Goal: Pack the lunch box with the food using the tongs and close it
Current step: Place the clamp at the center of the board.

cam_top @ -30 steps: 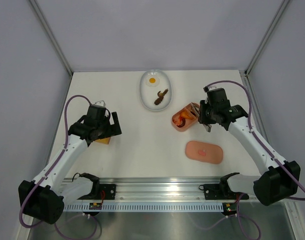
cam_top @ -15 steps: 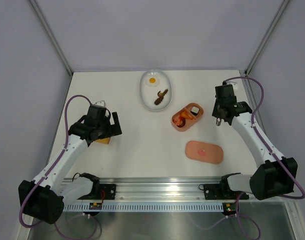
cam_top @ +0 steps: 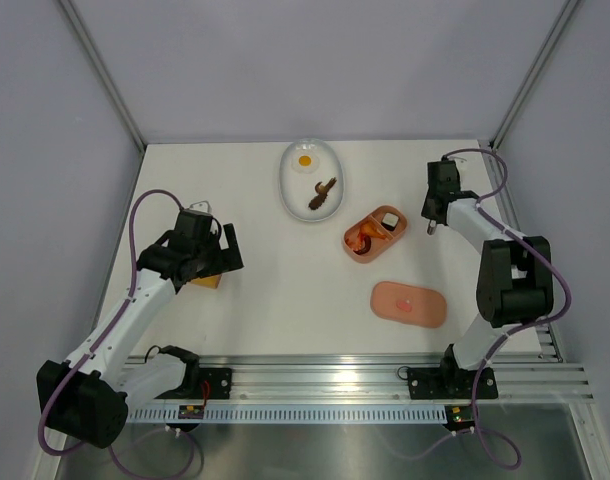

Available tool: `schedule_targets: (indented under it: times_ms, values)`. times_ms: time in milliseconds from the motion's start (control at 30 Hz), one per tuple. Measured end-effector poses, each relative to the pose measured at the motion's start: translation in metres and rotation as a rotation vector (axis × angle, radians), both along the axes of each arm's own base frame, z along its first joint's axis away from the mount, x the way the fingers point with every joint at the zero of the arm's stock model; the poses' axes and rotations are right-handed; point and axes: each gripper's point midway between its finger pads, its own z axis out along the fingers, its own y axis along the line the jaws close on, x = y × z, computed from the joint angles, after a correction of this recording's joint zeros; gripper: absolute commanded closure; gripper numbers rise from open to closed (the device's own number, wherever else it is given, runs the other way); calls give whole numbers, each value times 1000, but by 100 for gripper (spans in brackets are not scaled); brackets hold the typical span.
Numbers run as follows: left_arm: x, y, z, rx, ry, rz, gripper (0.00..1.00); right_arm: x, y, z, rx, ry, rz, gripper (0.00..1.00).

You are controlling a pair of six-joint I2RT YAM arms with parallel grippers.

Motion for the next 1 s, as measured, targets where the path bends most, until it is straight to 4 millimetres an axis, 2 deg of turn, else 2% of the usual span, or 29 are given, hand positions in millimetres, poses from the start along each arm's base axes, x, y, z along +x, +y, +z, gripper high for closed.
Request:
schedule_targets:
  times_ms: [67, 100, 233, 467, 667, 800, 900, 1000]
  values:
    - [0, 0, 0, 2, -1, 2, 1, 7, -1, -14, -1, 10, 1, 66]
    - [0, 1, 0, 3, -1, 2, 1, 10, -2, -19, 0, 9, -1, 51]
    - [0, 2, 0, 10, -1, 7, 1, 14, -9, -31, 5, 22, -18, 31]
    - [0, 5, 0, 21, 13, 24, 1, 16, -17, -33, 10, 15, -36, 9]
    - [3, 5, 4, 22, 21, 46, 1, 18, -15, -29, 19, 13, -26, 7]
    - [1, 7, 5, 28, 28, 54, 1, 11, -11, -14, 38, 17, -18, 8]
    - [1, 8, 6, 35, 29, 58, 1, -3, -4, 12, 85, 6, -8, 13]
    - [3, 8, 9, 34, 20, 60, 1, -24, 8, 54, 155, -48, 12, 18]
